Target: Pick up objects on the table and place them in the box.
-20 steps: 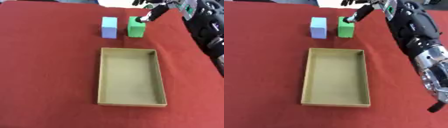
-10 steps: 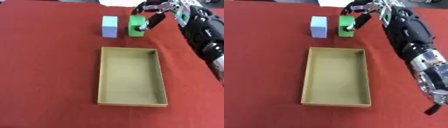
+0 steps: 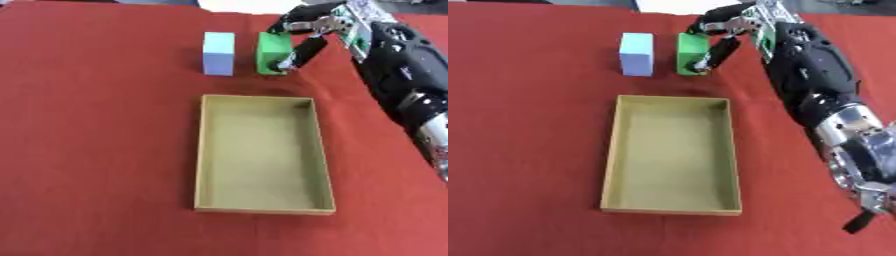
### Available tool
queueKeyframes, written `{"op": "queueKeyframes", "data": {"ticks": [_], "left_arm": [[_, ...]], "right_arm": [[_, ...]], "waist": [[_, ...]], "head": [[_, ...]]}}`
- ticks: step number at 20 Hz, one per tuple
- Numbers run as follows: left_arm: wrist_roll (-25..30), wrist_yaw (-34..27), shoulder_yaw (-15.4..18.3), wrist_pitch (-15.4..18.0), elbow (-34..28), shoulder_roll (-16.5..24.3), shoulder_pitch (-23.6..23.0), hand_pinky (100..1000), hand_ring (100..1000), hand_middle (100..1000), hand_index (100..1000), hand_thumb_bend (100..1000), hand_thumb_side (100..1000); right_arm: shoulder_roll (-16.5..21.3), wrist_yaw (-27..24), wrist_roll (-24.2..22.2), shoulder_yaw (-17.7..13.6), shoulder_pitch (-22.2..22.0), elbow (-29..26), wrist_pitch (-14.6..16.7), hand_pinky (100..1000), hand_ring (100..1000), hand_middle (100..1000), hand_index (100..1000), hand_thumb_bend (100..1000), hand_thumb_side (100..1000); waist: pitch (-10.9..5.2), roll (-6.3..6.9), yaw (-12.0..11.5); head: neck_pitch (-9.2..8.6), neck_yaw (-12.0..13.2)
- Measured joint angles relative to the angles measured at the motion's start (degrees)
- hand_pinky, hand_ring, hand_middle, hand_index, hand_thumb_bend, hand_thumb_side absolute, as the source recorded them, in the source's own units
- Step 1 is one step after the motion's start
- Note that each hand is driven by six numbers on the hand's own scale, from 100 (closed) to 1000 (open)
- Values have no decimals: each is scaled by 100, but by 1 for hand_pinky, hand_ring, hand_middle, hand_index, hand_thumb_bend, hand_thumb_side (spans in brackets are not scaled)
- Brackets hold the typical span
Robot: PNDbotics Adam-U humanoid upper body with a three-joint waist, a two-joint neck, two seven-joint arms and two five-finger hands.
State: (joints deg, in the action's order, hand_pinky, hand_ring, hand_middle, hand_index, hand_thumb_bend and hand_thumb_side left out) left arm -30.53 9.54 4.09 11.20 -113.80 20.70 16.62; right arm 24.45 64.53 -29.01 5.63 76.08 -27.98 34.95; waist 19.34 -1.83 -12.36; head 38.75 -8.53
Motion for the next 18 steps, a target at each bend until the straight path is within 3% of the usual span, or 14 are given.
{"op": "queueKeyframes", "data": {"ticks": [2,5,11,12,13,18], "left_arm": [[0,-1,0,0,0,0,0,736,676,567,778,180,662],[0,-1,0,0,0,0,0,736,676,568,778,181,661],[0,-1,0,0,0,0,0,735,677,568,778,184,654],[0,-1,1,0,0,0,0,735,677,568,778,184,654],[0,-1,1,0,0,0,0,735,677,568,778,186,652],[0,0,3,0,0,6,0,735,677,569,778,191,649]], "right_arm": [[-2,-12,135,-1,-5,0,12,800,745,531,779,245,546],[-6,-105,429,3,-43,-12,-17,788,697,475,729,187,495],[81,-380,797,152,-40,-296,-32,778,670,459,708,136,461],[126,-448,803,202,-30,-380,-17,776,668,463,709,148,525],[181,-536,797,260,-17,-485,3,771,660,463,711,125,459],[578,-1401,552,674,-125,-1354,37,759,657,477,732,100,486]], "waist": [[2,0,0],[2,0,7],[-28,-7,73],[-48,-7,87],[-67,-8,103],[-127,-32,183]], "head": [[0,-2],[0,-2],[0,16],[0,24],[-1,31],[-2,76]]}}
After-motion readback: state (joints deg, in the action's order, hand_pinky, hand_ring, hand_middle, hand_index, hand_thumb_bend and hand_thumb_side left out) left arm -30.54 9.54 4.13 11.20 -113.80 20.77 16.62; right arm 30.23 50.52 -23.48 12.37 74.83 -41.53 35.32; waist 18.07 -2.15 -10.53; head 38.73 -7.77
